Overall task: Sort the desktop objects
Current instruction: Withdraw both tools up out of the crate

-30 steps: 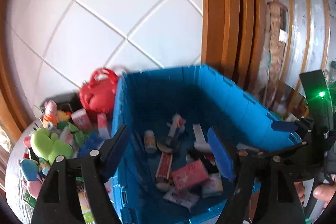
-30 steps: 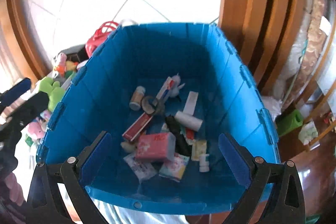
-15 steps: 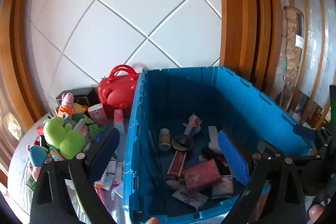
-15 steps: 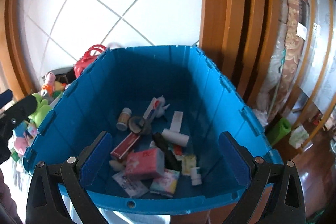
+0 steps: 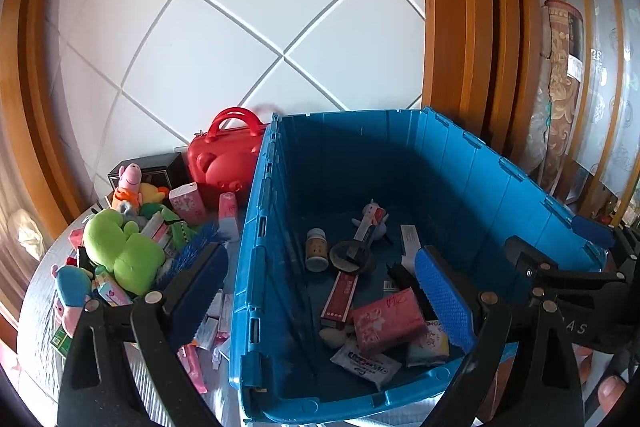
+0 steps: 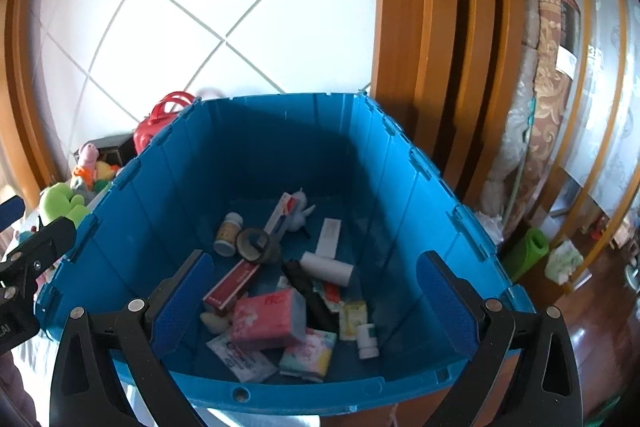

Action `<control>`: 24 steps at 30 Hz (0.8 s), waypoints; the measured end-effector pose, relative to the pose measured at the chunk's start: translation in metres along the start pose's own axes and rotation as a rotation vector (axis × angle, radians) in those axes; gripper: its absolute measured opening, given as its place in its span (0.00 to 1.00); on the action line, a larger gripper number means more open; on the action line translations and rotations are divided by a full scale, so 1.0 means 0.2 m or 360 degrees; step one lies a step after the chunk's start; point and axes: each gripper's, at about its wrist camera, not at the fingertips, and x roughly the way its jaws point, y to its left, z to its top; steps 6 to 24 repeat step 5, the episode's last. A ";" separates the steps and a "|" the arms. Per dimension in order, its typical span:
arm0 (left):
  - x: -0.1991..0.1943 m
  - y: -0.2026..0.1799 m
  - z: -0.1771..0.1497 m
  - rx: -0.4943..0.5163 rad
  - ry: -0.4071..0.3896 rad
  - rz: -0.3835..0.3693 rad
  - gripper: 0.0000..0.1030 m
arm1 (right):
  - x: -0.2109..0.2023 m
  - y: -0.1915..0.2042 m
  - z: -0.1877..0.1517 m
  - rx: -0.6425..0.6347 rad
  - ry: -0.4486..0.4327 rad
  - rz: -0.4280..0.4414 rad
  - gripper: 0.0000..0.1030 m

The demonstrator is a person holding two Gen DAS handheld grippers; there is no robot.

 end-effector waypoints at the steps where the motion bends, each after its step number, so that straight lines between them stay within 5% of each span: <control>1: 0.00 0.00 0.00 0.0002 -0.0001 0.0001 0.93 | 0.00 0.00 0.00 -0.0002 0.0000 -0.0002 1.00; 24: -0.01 -0.01 0.00 0.0005 -0.0003 -0.0010 0.93 | 0.02 0.00 -0.01 -0.0006 0.0004 -0.0008 1.00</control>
